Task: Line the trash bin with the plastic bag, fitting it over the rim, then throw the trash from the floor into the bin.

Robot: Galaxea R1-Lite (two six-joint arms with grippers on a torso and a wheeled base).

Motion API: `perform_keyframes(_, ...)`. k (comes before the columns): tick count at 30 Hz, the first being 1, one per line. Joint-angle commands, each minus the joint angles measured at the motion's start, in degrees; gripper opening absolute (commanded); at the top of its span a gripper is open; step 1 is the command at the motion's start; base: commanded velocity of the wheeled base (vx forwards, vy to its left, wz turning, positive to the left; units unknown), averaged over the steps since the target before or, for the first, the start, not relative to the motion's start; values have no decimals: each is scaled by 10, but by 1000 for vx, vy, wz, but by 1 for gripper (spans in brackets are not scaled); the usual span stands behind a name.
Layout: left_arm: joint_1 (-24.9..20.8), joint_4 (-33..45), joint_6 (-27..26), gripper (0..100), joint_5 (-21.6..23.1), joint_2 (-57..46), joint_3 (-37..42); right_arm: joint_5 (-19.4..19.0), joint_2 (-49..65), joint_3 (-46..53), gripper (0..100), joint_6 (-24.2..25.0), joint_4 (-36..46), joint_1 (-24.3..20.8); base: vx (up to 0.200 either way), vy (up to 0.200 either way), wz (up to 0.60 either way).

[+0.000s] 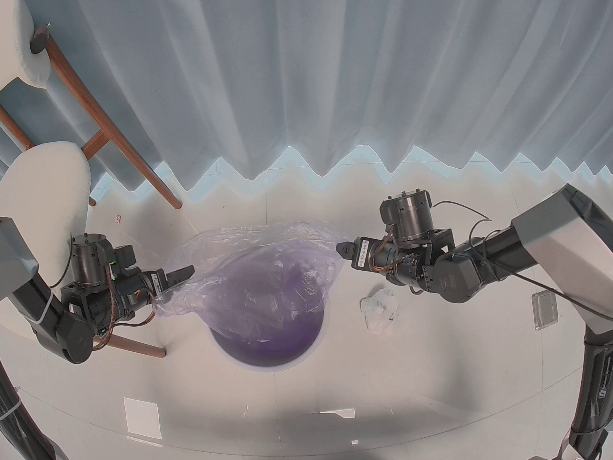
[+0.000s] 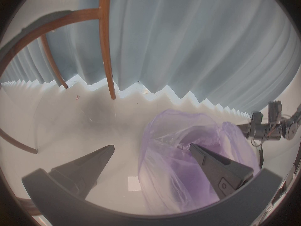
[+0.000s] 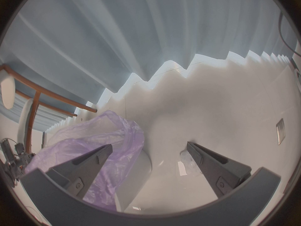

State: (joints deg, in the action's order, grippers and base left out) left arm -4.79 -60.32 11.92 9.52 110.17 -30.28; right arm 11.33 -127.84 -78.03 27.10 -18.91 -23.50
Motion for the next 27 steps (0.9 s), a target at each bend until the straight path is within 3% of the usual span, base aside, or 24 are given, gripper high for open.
perform_keyframes(1,7,-1,19,100,-6,-48,12,-1,50,32,100,19,-1,0,0,0,0)
perform_keyframes(7,7,27,128,100,-18,-94,16,-21,96,69,100,89,0,0,0,0,0)
perform_keyframes(11,18,58,159,100,-16,-122,21,-46,124,93,100,111,2,0,0,0,0)
perform_keyframes(19,15,195,246,100,15,-202,16,-103,157,111,100,172,10,-9,0,0,0)
perform_keyframes(27,14,262,250,100,61,-228,13,-103,154,113,100,173,50,-41,0,0,0)
